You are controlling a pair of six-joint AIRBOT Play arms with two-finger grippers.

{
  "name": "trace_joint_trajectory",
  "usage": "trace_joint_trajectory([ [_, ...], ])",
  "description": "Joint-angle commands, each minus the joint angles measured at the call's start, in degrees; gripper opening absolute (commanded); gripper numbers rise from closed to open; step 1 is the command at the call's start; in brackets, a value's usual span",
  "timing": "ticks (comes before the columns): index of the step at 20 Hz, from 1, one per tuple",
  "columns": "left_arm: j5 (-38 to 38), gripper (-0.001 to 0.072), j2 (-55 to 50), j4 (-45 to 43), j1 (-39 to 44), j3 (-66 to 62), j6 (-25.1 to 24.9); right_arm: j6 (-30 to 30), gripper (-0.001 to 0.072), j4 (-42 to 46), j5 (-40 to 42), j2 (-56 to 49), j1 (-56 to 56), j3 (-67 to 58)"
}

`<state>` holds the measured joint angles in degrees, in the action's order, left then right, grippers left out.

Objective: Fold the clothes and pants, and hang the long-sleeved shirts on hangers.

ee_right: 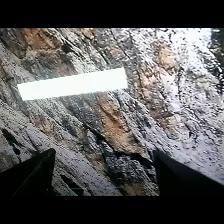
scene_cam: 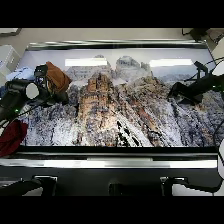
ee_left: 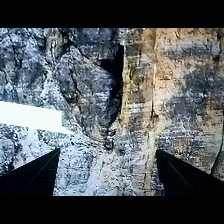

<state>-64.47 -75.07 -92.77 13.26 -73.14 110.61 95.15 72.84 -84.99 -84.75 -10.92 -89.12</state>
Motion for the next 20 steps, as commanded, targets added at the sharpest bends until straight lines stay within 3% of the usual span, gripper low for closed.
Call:
trace_joint_trajectory([
  [1, 0.0, 0.0714, 0.0, 0.0, 0.0, 0.0, 0.0, 0.0, 0.0687, 0.0, 0.0, 0.0, 0.0, 0.0],
  [12, 0.0, 0.0715, 0.0, 0.0, 0.0, 0.0, 0.0, 0.0, 0.0687, -0.1, 0.1, 0.0, 0.0, 0.0],
  [15, 0.7, 0.0714, 0.0, 0.0, 0.0, 0.0, 0.0, 0.0, 0.0688, -0.2, 4.7, 0.0, 0.0, 0.0],
  [18, 9.1, 0.0715, -0.9, 0.0, 0.1, 0.0, -0.1, 0.0, 0.0688, -0.2, 9.9, 0.0, 0.0, 0.0],
  [20, 24.2, 0.0715, -2.4, -1.9, -1.4, -0.6, -1.2, 0.0, 0.0688, 0.1, 14.9, 0.0, 0.0, 0.0],
])
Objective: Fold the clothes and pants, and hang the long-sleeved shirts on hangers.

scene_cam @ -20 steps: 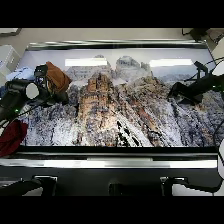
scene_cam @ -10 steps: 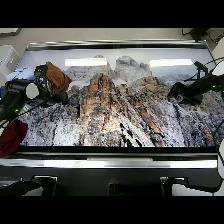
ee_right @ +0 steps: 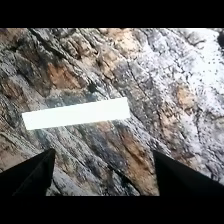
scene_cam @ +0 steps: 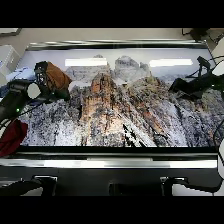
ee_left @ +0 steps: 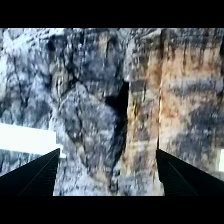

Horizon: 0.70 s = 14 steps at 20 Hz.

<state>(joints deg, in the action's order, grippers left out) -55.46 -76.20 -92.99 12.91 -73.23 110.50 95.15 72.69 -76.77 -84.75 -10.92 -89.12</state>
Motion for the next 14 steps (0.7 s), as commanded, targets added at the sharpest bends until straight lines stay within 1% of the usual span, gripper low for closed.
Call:
trace_joint_trajectory([
  [1, 19.6, 0.0714, -3.7, -1.4, -3.5, -3.3, -0.1, 0.0, 0.0688, 0.2, 9.9, 0.0, 0.0, 0.0],
  [2, 18.3, 0.0715, -8.1, -0.7, -7.1, -9.1, 2.2, 0.0, 0.0688, 0.0, 11.8, 0.0, 0.0, 0.0],
  [3, 13.8, 0.0715, -13.5, 1.5, -10.9, -15.9, 2.9, 0.0, 0.0688, 0.0, 13.0, -0.1, 0.0, 0.0],
  [4, 7.2, 0.0715, -19.4, 4.6, -15.0, -23.1, 4.2, 0.0, 0.0688, 0.0, 13.5, -0.2, 0.0, 0.0],
  [5, -1.2, 0.0715, -26.1, 8.8, -19.5, -30.5, 7.7, 0.0, 0.0688, 0.0, 13.5, -0.2, 0.1, 0.0],
  [6, -8.5, 0.0715, -32.2, 14.7, -23.6, -36.3, 10.7, -0.1, 0.0688, 0.0, 13.1, -0.2, 0.0, 0.0],
  [7, -12.2, 0.0716, -36.9, 21.7, -26.7, -39.6, 11.0, -0.4, 0.0688, 0.0, 12.2, -0.2, 0.1, 0.0],
  [8, -12.4, 0.0715, -40.3, 28.5, -28.9, -40.8, 10.6, -1.2, 0.0688, 0.0, 11.5, -0.2, 0.1, 0.0],
  [9, -10.5, 0.0715, -42.8, 34.5, -30.1, -40.7, 8.2, -1.5, 0.0688, 0.0, 10.9, -0.2, 0.1, 0.0],
  [10, -8.4, 0.0716, -44.6, 37.5, -30.2, -40.7, 6.0, -1.5, 0.0688, 0.0, 10.4, -0.2, 0.1, 0.0],
  [13, -4.6, 0.0716, -47.8, 38.0, -27.9, -40.7, 4.5, -1.5, 0.0688, 0.0, 9.6, -0.2, 0.1, 0.0],
  [14, -2.2, 0.0712, -48.3, 38.7, -27.0, -40.7, 2.1, -1.4, 0.0687, -0.1, 9.0, -0.2, 0.1, 0.0],
])
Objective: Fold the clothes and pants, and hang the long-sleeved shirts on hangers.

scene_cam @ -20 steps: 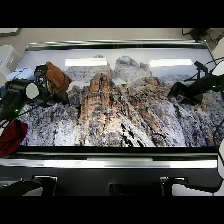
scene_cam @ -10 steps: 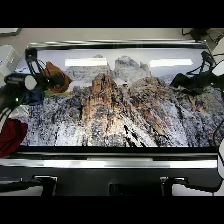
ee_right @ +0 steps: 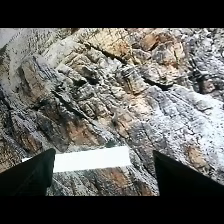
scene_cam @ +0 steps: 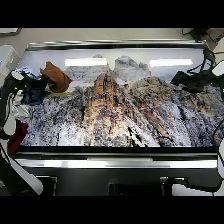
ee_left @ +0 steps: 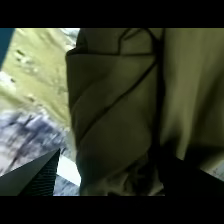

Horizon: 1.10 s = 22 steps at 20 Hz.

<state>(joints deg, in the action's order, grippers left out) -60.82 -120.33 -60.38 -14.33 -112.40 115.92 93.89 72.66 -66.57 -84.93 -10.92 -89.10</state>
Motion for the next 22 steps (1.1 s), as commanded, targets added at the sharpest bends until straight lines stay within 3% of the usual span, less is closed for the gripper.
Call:
trace_joint_trajectory([
  [1, 5.5, 0.0608, -4.1, 7.1, 1.1, -1.6, -5.9, -0.1, 0.0687, -0.3, -2.2, 0.0, 0.1, 0.0],
  [2, 7.5, 0.0176, -3.8, 8.6, 1.8, -1.6, -7.2, -0.1, 0.0687, -0.6, -3.5, 0.1, 0.1, 0.0],
  [3, 9.0, 0.0029, -3.1, 11.3, 2.3, -1.8, -9.5, -0.1, 0.0687, -0.6, -4.9, 0.4, 0.1, 0.0],
  [5, 12.0, 0.0028, 1.2, 16.8, 4.0, -3.2, -19.2, -1.7, 0.0687, 0.1, -5.6, 1.9, 0.0, -0.2],
  [8, 11.9, 0.0028, 15.8, 17.7, 8.2, -4.4, -36.2, -3.3, 0.0687, 3.0, -2.9, 7.2, 0.0, -1.6],
  [10, 10.4, 0.0028, 27.5, 17.5, 12.6, -4.2, -41.1, -3.3, 0.0686, 4.8, -0.5, 12.0, 0.0, -3.3],
  [13, 8.4, 0.0028, 41.3, 8.8, 22.4, -2.0, -40.2, -3.0, 0.0670, 4.6, 1.2, 19.8, 0.0, -3.6],
  [16, 4.6, 0.0028, 48.8, -6.8, 33.4, 2.5, -27.7, -3.1, 0.0671, 5.3, -1.1, 26.5, 0.0, -3.6],
  [18, -1.8, 0.0028, 50.2, -14.5, 40.2, 7.8, -19.6, -3.1, 0.0671, 6.6, -3.8, 29.6, 0.0, -3.5],
  [20, -6.6, 0.0028, 49.9, -15.3, 46.4, 17.4, -16.9, -3.1, 0.0671, 7.5, -8.4, 30.8, 0.0, -3.5],
  [22, -4.5, 0.0028, 49.7, -15.3, 53.0, 31.7, -15.3, -3.0, 0.0670, 7.5, -15.3, 30.0, 0.0, -3.5],
])
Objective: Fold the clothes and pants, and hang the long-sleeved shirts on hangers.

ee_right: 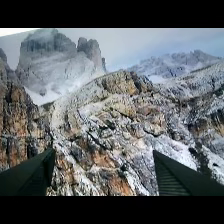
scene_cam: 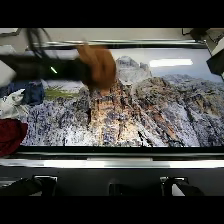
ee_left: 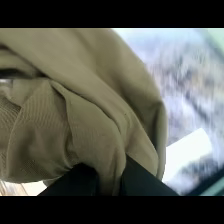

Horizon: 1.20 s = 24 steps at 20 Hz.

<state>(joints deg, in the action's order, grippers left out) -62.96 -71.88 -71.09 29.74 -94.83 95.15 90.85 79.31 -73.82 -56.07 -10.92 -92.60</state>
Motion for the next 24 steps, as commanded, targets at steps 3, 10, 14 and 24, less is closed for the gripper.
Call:
trace_joint_trajectory([
  [3, 0.6, 0.0029, -1.6, -4.6, 14.9, 31.2, 5.8, -0.1, 0.0670, 0.6, -14.7, -2.2, 0.1, 2.0],
  [10, -12.2, 0.0716, -8.0, -2.4, 10.6, 28.7, -1.5, -1.4, 0.0692, -11.9, -11.5, -13.6, 0.1, 18.0],
  [14, -19.1, 0.0716, -2.4, -8.5, -4.7, 20.2, -4.8, -2.2, 0.0697, -18.1, -8.0, -18.8, 0.2, 25.7],
  [24, -0.3, 0.0714, -9.9, 26.9, -23.1, 42.1, -12.5, -2.9, 0.0707, -24.8, 0.6, -26.3, 0.2, 31.9],
])
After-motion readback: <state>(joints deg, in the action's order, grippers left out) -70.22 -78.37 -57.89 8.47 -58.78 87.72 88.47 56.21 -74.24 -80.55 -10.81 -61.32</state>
